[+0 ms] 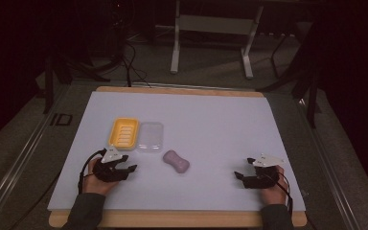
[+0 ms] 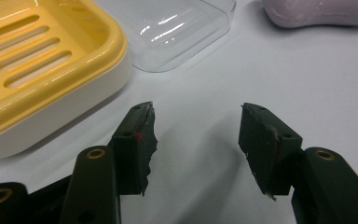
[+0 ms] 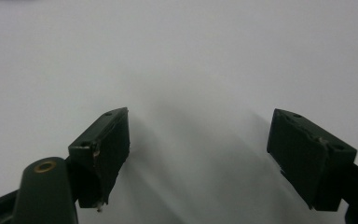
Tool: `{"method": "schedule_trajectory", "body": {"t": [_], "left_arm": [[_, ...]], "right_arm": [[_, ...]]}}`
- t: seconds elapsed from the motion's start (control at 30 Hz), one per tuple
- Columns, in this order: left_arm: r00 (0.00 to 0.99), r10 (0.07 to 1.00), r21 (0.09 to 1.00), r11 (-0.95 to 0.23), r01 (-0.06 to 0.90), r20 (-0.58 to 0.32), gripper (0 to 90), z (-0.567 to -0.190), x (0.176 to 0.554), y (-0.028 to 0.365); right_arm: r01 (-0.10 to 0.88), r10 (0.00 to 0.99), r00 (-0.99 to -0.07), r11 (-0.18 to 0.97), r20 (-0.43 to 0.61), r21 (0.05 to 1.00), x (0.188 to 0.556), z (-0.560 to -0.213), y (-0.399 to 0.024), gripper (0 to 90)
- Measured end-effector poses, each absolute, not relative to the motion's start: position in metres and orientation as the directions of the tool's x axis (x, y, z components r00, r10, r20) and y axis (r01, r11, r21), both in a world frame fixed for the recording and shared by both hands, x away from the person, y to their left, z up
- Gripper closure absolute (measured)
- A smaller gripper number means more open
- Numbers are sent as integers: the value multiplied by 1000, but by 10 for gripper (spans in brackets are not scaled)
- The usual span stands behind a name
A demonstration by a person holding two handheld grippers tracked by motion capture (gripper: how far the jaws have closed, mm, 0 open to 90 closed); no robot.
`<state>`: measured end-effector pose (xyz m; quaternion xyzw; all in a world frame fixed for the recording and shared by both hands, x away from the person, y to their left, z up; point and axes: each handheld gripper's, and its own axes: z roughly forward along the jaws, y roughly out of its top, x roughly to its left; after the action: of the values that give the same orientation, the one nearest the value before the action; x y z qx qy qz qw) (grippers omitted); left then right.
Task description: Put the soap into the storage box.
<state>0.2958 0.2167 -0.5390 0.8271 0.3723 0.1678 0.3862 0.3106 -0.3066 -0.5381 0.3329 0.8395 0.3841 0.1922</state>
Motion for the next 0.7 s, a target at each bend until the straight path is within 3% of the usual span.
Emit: {"method": "schedule_trajectory", "body": {"t": [0.7], "left_arm": [[749, 662, 746, -490, 452, -19, 510, -522, 296, 211]], "right_arm": [[397, 690, -720, 503, -80, 768, 310, -539, -305, 222]]}}
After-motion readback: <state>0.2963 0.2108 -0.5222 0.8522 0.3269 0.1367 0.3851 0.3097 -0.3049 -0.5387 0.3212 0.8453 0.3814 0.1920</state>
